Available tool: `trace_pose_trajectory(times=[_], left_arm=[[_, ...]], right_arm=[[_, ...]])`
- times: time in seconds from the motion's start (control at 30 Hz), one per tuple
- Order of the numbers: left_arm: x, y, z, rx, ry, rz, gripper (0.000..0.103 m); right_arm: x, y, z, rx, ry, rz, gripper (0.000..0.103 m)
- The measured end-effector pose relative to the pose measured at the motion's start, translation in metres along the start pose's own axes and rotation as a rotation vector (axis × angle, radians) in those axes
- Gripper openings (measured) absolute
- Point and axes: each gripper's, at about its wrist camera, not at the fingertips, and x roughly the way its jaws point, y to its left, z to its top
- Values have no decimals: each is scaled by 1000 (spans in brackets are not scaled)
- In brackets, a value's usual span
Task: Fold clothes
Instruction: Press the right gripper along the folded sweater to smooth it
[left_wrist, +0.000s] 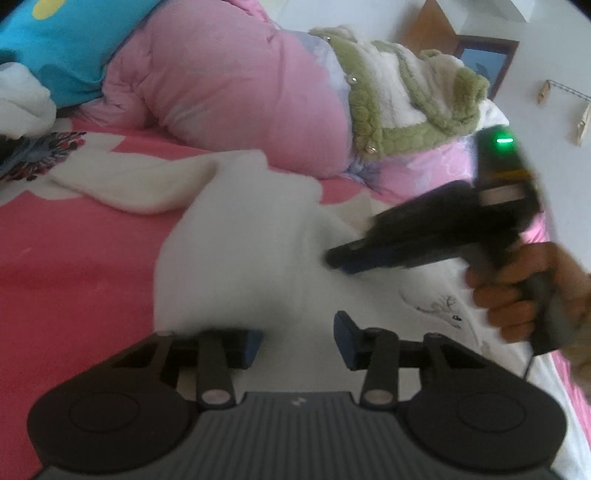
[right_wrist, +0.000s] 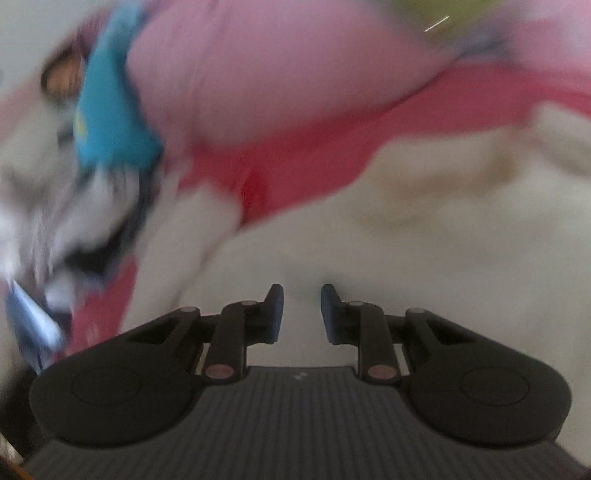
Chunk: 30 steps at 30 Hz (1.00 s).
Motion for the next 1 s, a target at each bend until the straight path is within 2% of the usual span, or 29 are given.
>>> trace_pose_trajectory(times=[0.1,0.2,0.3,0.37,0.43,0.5,0.57,0.67,0.8,0.93,1.0], left_arm=[[0,-3,-2,14,-12,17,43],[0,-4,-2,21,-14,21,43],[-1,-3,-2,17,-17,19,43],[-1,-3,-2,13,-18,18,43],[-1,-3,-2,14,-18,20,43],[-1,-3,-2,16,-18,21,43],[0,-3,-2,16,-18,21,43],[0,-3,-2,16,-18,20,43],[-1,-3,-2,13,-18,17,43],[0,-2,-2,8,-18,14,43],[0,-2,-2,6,-19,12,43]], right_arm=[[24,-2,22,22,-41,-3,20],[36,-23,50,185,-48,63,17],[29,-41,54,285,-50,133,17],[12,-48,52,330,-87,157,19],[-11,-51,48,325,-149,141,21],[-32,-49,51,275,-199,51,38],[-37,-56,60,306,-182,15,50],[-22,-49,72,350,-115,-5,52],[7,-29,89,373,-26,-54,60],[35,-18,96,351,6,-162,63],[41,-13,95,295,-45,-197,64]])
